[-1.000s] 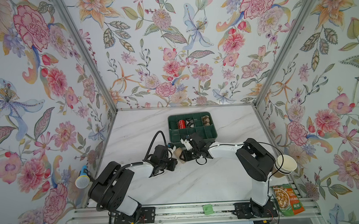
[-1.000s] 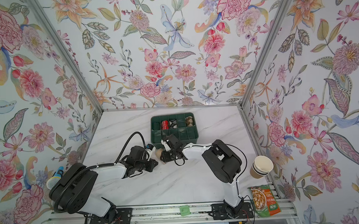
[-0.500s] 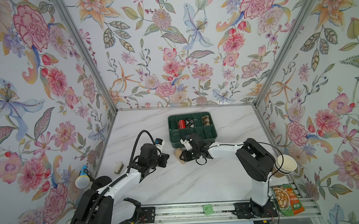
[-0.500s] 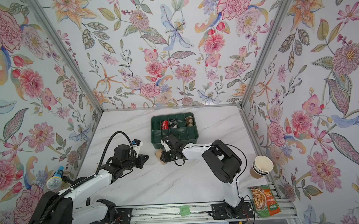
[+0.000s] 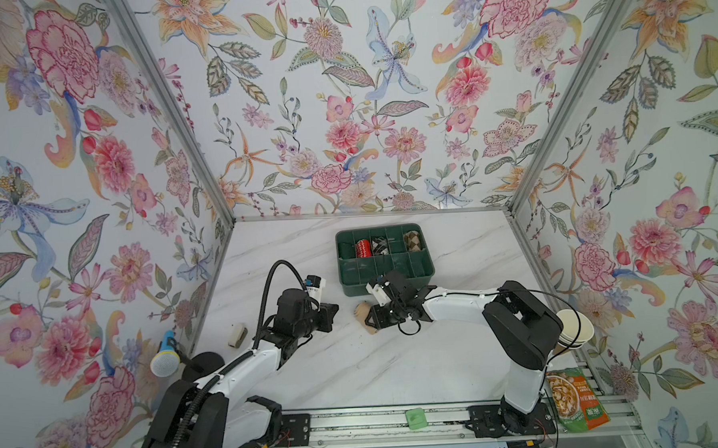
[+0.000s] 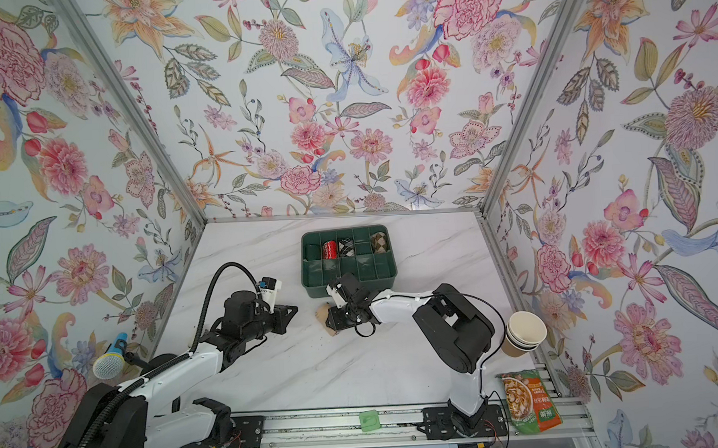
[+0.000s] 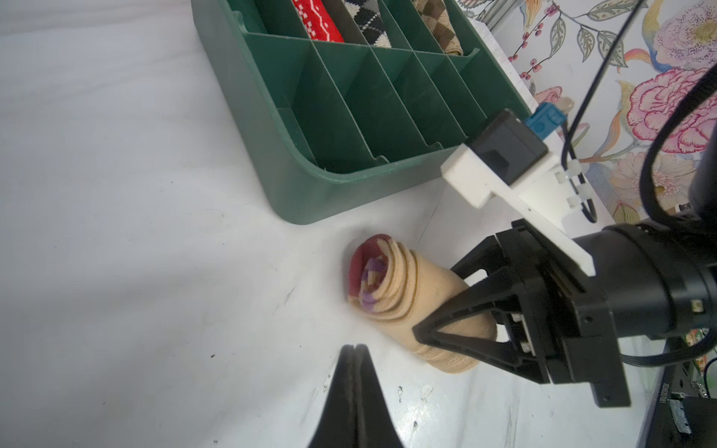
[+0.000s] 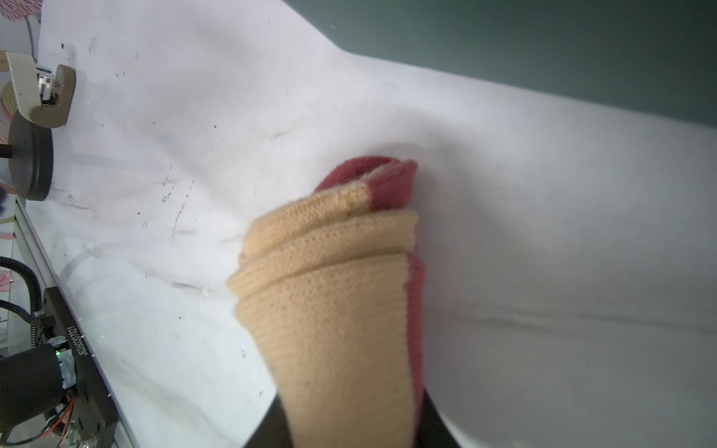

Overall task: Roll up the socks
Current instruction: 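Open the left gripper and draw it back while right lifts the rolled sock, then lower the rolled cream sock into an empty tray slot with the right gripper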

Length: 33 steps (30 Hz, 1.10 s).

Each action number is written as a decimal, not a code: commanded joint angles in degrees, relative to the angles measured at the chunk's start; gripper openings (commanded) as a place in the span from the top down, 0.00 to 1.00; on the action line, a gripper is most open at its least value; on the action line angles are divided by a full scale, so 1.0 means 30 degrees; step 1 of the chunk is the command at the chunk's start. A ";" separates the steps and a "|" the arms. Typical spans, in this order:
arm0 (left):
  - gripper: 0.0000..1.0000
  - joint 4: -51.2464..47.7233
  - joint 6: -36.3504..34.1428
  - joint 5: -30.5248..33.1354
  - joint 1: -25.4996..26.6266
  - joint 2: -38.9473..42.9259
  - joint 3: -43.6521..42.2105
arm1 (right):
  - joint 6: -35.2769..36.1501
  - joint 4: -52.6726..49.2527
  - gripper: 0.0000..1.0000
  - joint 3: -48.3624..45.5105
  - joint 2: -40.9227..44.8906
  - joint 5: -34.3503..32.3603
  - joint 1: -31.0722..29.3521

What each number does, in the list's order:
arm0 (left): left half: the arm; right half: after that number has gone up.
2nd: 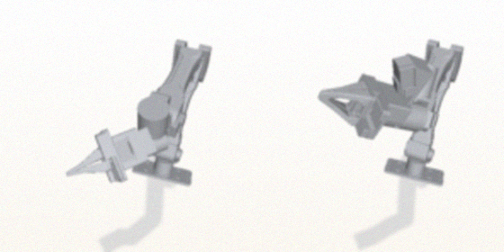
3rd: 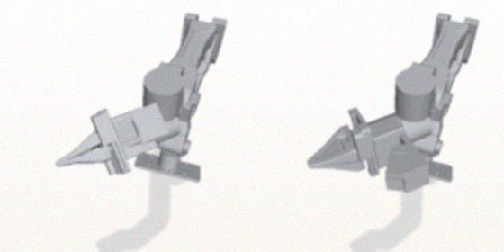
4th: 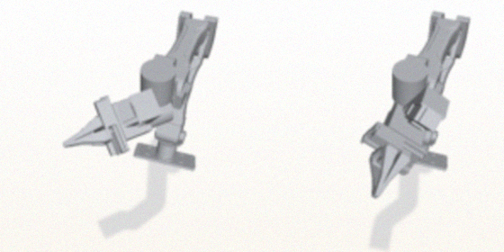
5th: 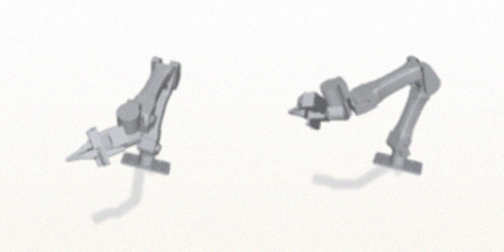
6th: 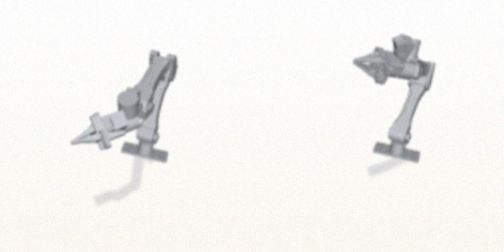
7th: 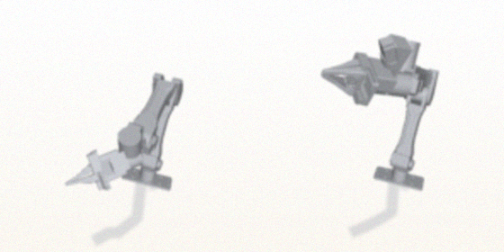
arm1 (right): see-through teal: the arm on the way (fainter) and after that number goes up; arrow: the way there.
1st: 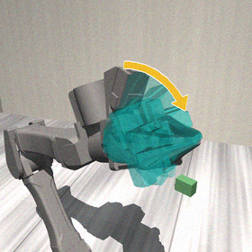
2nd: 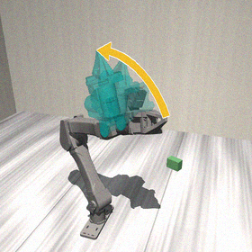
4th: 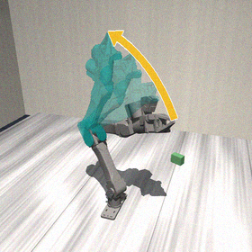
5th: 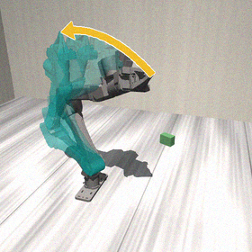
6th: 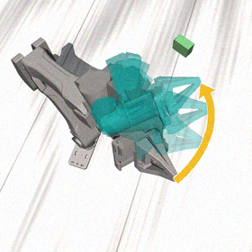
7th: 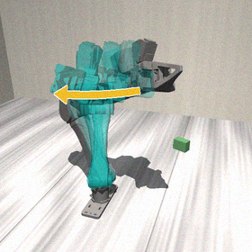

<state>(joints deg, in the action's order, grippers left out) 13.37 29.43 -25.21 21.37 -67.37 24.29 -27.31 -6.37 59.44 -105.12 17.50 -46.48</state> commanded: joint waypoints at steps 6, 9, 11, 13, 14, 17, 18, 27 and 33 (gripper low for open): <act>1.00 0.0253 -0.0137 0.1300 -0.0200 0.1256 -0.0305 | 0.0119 -0.2300 0.98 -0.0393 0.3307 -0.0503 0.0203; 1.00 -0.0097 -0.0403 0.1926 -0.0173 0.1921 -0.0349 | 0.0421 -0.3308 0.98 -0.0302 0.4925 -0.1271 0.0557; 1.00 -0.0342 -0.0575 0.2198 -0.0173 0.2185 -0.0309 | 0.0588 -0.4020 0.97 -0.0177 0.6166 -0.1940 0.0881; 1.00 -0.0465 -0.0718 0.2401 -0.0164 0.2413 -0.0320 | 0.0773 -0.4732 0.97 0.0067 0.7269 -0.2741 0.1158; 1.00 -0.0542 -0.0786 0.2470 -0.0170 0.2475 -0.0261 | 0.0855 -0.5044 0.97 0.0188 0.7822 -0.3205 0.1327; 1.00 -0.0791 -0.1029 0.2632 -0.0172 0.2494 -0.0010 | 0.0875 -0.5339 0.96 0.0398 0.9357 -0.4577 0.1858; 1.00 -0.0909 -0.1132 0.2701 -0.0170 0.2464 0.0109 | 0.0871 -0.5310 0.96 0.0456 0.9798 -0.4992 0.2044; 1.00 -0.1638 -0.1688 0.2926 -0.0156 0.1908 0.1638 | 0.1875 -0.6198 0.94 0.2498 1.0303 -0.6682 0.5260; 1.00 -0.1632 -0.1620 0.2838 -0.0154 0.1535 0.1919 | 0.2158 -0.6106 0.95 0.3456 0.8131 -0.6061 0.6872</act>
<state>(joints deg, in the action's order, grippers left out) 9.78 25.85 -17.50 21.37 -62.11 28.36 -22.44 -23.31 68.38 -77.69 -0.91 -27.16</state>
